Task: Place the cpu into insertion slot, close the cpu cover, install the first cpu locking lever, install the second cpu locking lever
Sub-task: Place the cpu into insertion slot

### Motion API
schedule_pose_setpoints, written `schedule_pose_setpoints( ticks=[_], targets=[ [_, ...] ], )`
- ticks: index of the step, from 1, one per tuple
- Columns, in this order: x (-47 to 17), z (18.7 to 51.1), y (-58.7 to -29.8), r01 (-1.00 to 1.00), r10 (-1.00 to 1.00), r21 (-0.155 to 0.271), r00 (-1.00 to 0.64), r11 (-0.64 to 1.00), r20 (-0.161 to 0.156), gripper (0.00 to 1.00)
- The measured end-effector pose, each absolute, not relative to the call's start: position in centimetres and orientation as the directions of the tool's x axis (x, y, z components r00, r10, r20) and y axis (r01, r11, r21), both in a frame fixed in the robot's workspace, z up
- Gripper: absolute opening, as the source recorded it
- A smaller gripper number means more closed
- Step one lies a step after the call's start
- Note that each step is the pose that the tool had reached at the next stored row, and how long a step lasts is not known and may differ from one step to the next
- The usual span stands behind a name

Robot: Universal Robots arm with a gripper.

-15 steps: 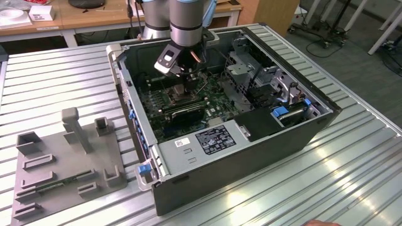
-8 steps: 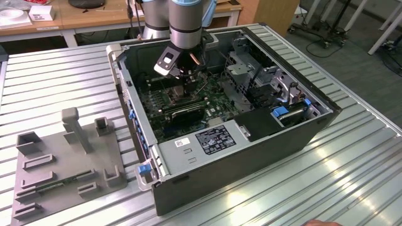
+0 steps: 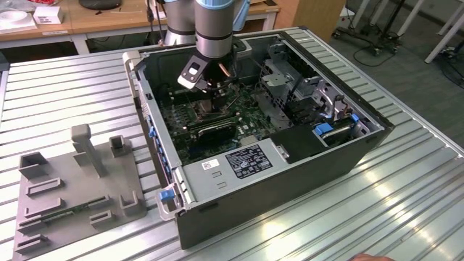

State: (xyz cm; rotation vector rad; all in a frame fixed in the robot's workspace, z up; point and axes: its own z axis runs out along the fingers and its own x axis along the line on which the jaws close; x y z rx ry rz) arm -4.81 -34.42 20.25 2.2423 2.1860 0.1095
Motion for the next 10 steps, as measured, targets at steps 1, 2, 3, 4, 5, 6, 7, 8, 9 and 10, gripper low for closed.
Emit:
schedule_pose_setpoints(
  ticks=[1, 2, 3, 4, 5, 6, 7, 8, 9, 10],
  targets=[
    [-4.86, 20.18, -34.42, 0.998, 0.999, 0.055, 0.024, -0.027, 0.044, 0.54],
    [-4.91, 20.11, -34.42, 0.998, 0.999, 0.055, 0.024, -0.027, 0.044, 0.54],
    [-4.93, 20.05, -34.42, 0.998, 0.999, 0.054, 0.024, -0.027, 0.045, 0.54],
    [-4.93, 20.04, -34.43, 0.998, 0.999, 0.054, 0.024, -0.027, 0.046, 0.54],
    [-4.93, 20.04, -34.42, 0.998, 0.999, 0.054, 0.024, -0.027, 0.047, 0.54],
    [-4.93, 20.03, -34.42, 0.998, 0.999, 0.054, 0.024, -0.027, 0.048, 0.54],
    [-4.93, 20.03, -34.41, 0.998, 0.999, 0.054, 0.024, -0.027, 0.048, 0.54],
    [-4.93, 20.01, -34.42, 0.998, 0.999, 0.055, 0.024, -0.027, 0.049, 0.54],
    [-4.93, 19.96, -34.42, 0.998, 0.998, 0.054, 0.024, -0.027, 0.050, 0.54],
    [-4.93, 19.89, -34.42, 0.998, 0.998, 0.055, 0.024, -0.027, 0.050, 0.54]
  ],
)
